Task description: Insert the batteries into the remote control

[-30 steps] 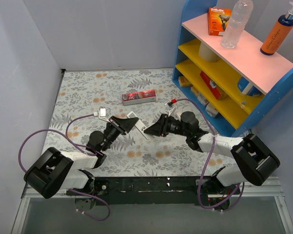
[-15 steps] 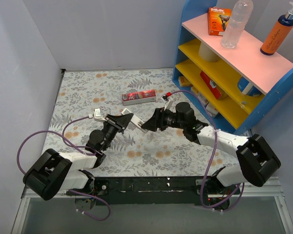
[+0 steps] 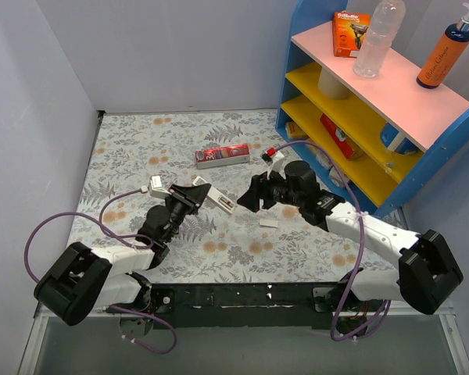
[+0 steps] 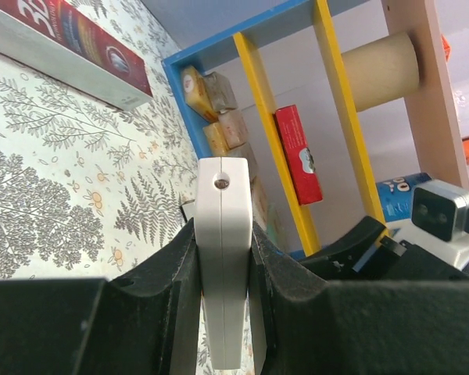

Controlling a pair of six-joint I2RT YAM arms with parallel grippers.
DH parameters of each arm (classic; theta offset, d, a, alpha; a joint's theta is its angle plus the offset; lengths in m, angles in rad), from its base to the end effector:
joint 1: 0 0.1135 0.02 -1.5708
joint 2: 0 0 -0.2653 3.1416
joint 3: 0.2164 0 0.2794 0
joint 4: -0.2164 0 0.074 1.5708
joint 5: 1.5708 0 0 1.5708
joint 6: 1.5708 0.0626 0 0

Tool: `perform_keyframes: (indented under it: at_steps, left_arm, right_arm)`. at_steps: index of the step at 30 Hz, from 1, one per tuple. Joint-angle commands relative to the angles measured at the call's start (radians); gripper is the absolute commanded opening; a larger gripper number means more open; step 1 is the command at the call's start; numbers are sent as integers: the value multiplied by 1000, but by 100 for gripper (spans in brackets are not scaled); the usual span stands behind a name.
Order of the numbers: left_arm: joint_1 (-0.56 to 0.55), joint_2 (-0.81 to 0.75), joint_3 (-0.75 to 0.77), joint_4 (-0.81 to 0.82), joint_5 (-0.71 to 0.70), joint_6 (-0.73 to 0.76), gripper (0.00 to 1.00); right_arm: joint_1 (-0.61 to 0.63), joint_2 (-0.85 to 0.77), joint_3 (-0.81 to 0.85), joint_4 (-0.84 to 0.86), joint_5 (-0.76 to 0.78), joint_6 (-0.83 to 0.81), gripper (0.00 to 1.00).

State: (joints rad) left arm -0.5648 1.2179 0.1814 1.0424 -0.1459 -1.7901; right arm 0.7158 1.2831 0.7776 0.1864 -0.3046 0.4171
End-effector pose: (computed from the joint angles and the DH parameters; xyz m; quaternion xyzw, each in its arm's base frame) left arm 0.2201 -0.1287 0.1590 -0.4466 0.5455 -0.6336 0.3186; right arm 0.2439 0.2369 0.2463 -0.2071 0.7789 0.4145 0.4226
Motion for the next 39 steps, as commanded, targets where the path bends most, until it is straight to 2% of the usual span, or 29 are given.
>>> perform_keyframes:
  at_steps: [1,5,8,9,12,17,21,29,39]
  left_arm:
    - [5,-86,58,-134,-69,14,0]
    - [3,-187,99,-316,-132,8,0]
    - [5,-285,163,-480,-179,17,0]
    - [3,-313,183,-581,-205,23,0]
    - [3,-415,268,-767,-242,76,0]
    - [6,-579,354,-968,-302,233,0]
    - [9,-722,383,-1146,-356,320,0]
    - [8,-1009,349,-1292,-443,458,0]
    - [9,-1106,337,-1315,-517,578,0]
  right_arm:
    - [4,-74,-15,-159,157,-179,67]
    - [4,-77,-21,-254,213,-244,65]
    - [4,-53,-23,-246,197,-288,65]
    - [5,-41,-20,-234,181,-297,65]
    - [28,25,3,-196,167,-333,64]
    - [109,197,78,-108,186,-385,64]
    - [197,341,211,-62,258,-414,64]
    - [272,613,423,-8,346,-356,61]
    - [304,775,604,-21,415,-278,59]
